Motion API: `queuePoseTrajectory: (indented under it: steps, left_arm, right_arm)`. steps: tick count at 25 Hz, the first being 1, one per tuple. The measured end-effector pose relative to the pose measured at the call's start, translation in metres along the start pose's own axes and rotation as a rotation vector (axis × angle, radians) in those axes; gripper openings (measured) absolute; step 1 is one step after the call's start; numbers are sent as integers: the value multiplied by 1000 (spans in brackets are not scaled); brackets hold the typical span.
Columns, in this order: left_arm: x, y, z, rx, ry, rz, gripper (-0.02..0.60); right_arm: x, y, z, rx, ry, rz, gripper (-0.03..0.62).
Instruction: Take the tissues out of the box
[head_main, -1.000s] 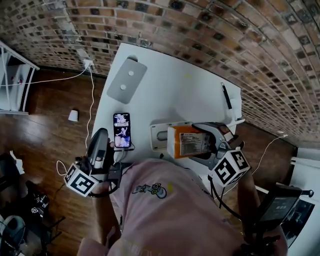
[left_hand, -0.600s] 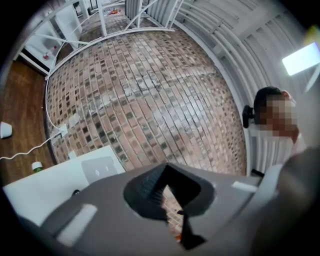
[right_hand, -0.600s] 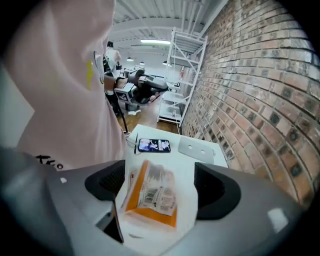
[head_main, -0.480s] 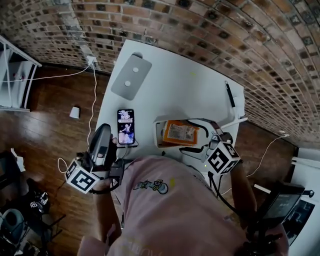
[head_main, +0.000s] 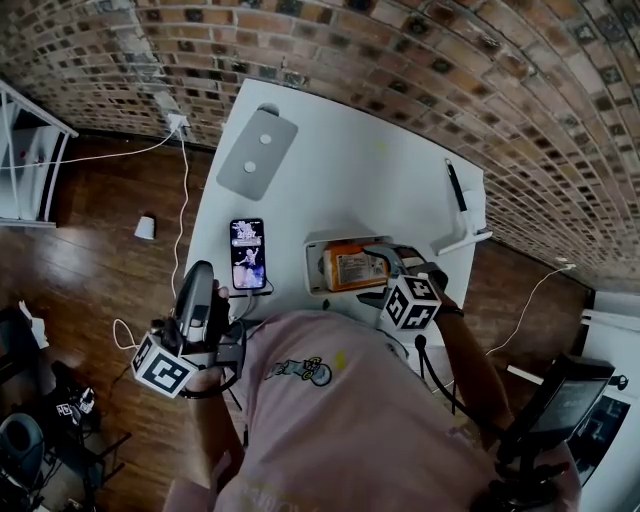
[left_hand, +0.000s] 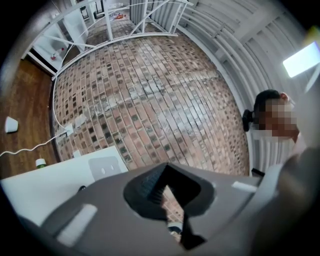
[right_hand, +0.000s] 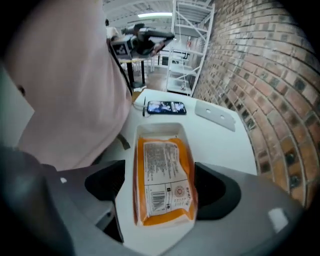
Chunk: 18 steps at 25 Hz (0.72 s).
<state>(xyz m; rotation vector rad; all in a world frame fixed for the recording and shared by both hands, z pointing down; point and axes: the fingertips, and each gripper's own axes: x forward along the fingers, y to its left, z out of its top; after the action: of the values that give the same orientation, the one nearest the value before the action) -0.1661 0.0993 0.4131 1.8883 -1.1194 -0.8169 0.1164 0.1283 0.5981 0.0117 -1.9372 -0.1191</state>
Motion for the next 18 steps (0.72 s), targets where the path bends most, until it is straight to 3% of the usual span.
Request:
queuePoseTrajectory:
  steps: [2, 4, 7, 12, 18]
  left_arm:
    - [-3, -1, 1, 7, -7, 4, 3]
    - [-7, -2, 4, 12, -18, 4, 3]
    - [-16, -3, 8, 16, -34, 6, 3]
    - [-20, -4, 8, 19, -31, 1, 3]
    - [-8, -8, -5, 46, 17, -24, 3]
  right_arm:
    - [24, 6, -15, -4, 52, 46, 409]
    - [30, 13, -19, 10, 59, 100, 319]
    - [20, 15, -19, -11, 79, 115, 269]
    - [-6, 16, -21, 0, 78, 156, 236]
    - [1, 36, -30, 51, 38, 229, 206]
